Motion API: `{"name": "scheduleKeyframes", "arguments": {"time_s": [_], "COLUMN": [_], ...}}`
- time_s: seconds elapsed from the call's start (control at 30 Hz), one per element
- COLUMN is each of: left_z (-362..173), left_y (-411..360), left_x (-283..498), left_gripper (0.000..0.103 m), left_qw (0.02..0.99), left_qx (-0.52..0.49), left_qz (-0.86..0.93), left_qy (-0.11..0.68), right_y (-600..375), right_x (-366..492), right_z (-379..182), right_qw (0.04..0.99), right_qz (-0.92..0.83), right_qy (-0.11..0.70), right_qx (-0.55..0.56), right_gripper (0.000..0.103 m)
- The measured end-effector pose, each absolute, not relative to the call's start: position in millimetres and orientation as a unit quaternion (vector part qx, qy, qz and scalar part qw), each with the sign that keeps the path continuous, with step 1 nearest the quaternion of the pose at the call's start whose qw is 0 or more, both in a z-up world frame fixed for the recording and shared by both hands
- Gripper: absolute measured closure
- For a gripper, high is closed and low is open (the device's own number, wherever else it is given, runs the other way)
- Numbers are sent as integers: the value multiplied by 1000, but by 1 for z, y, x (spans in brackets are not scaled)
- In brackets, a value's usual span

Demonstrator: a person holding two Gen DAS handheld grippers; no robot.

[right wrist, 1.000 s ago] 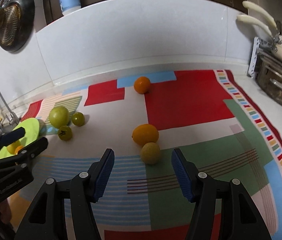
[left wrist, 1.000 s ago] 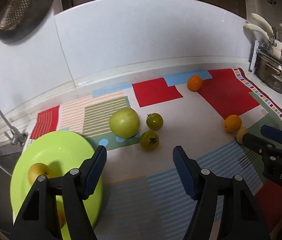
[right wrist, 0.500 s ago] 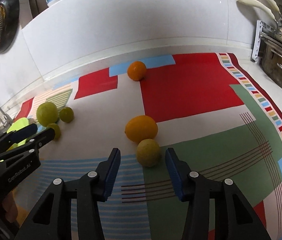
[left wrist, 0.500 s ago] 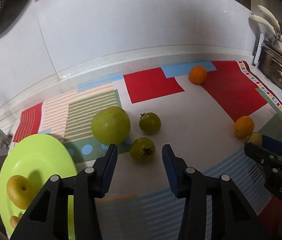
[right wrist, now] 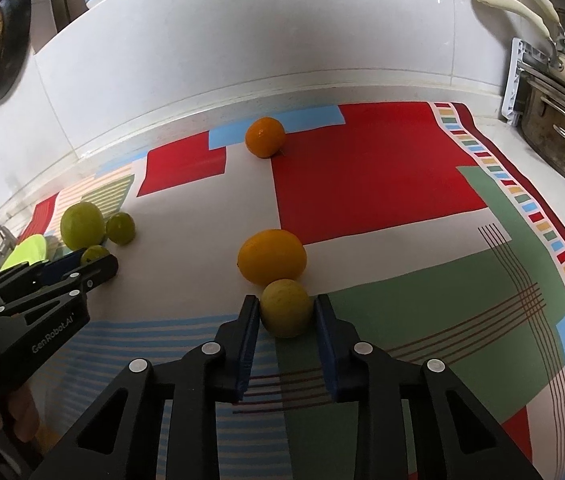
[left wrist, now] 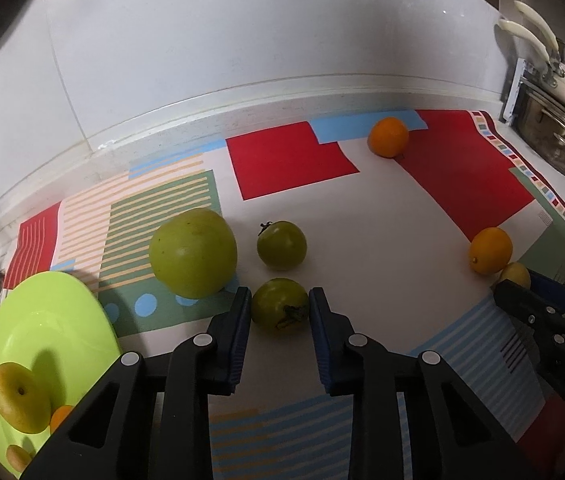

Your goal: Organize fruits

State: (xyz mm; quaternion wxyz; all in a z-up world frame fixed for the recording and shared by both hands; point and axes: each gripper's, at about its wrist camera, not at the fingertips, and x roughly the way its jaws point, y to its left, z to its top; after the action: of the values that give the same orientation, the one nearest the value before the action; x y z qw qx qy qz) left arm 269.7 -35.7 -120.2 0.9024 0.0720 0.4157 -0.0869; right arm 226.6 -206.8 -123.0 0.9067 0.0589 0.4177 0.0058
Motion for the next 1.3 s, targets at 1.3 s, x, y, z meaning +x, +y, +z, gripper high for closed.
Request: {"name": "scheduleKeyframes", "arguments": {"time_s": [1.3], "left_z": [-22], "left_y": [28], "left_x": [116], "left_gripper": [74], "left_qw": [949], "left_qx": [35], "left_qz": [-43], "left_qy": [311], "right_y": [-138], "right_x": [128], "right_z": [-28], "right_qw": [943], "right_qz": [131], "right_qy": [306], "right_qx": [7], "right_gripper": [74]}}
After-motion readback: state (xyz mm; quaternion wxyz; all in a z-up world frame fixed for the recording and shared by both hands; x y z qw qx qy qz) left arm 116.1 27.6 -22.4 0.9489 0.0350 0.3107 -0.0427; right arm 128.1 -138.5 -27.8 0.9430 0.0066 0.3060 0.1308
